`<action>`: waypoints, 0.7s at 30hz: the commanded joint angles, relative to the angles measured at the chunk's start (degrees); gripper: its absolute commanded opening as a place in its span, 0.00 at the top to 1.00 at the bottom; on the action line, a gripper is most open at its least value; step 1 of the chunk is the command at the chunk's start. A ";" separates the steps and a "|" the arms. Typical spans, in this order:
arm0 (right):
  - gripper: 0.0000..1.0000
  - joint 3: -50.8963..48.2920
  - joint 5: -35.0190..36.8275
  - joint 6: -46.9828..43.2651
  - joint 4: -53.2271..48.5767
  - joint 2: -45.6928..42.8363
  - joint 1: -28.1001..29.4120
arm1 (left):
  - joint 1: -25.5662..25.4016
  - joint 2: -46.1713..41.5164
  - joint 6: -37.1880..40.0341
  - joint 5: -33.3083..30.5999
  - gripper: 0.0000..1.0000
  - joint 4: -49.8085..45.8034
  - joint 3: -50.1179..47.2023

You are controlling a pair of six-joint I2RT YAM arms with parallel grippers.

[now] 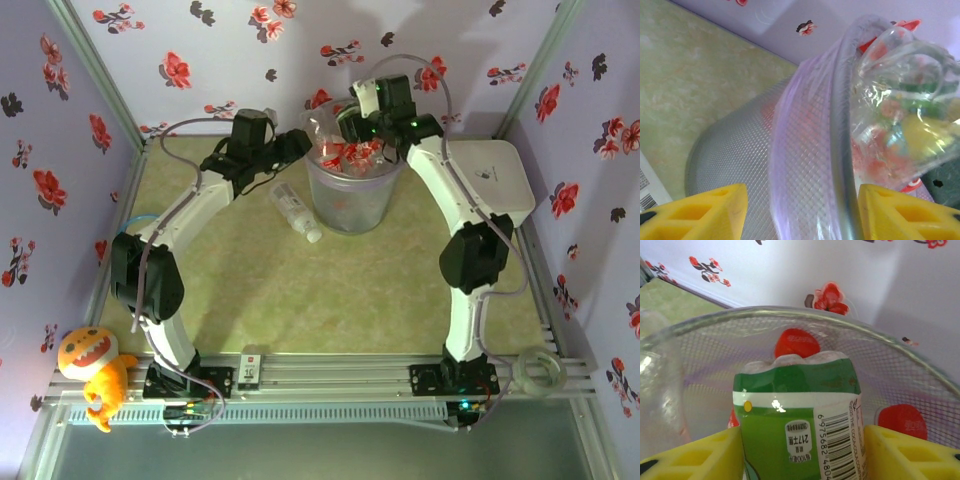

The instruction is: Put the plastic bottles in the bin

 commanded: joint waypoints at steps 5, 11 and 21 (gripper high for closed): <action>0.39 -7.29 3.49 1.20 -1.32 -3.37 -1.39 | 0.20 0.81 2.24 -1.13 0.40 -3.50 0.85; 0.23 -1.16 0.82 3.13 -2.64 -3.65 -1.52 | 0.51 -0.47 2.75 -1.61 0.31 -4.90 1.92; 0.15 4.52 0.20 8.42 -5.88 -6.72 -1.57 | 3.04 -6.46 4.97 -11.38 0.00 -13.02 -1.41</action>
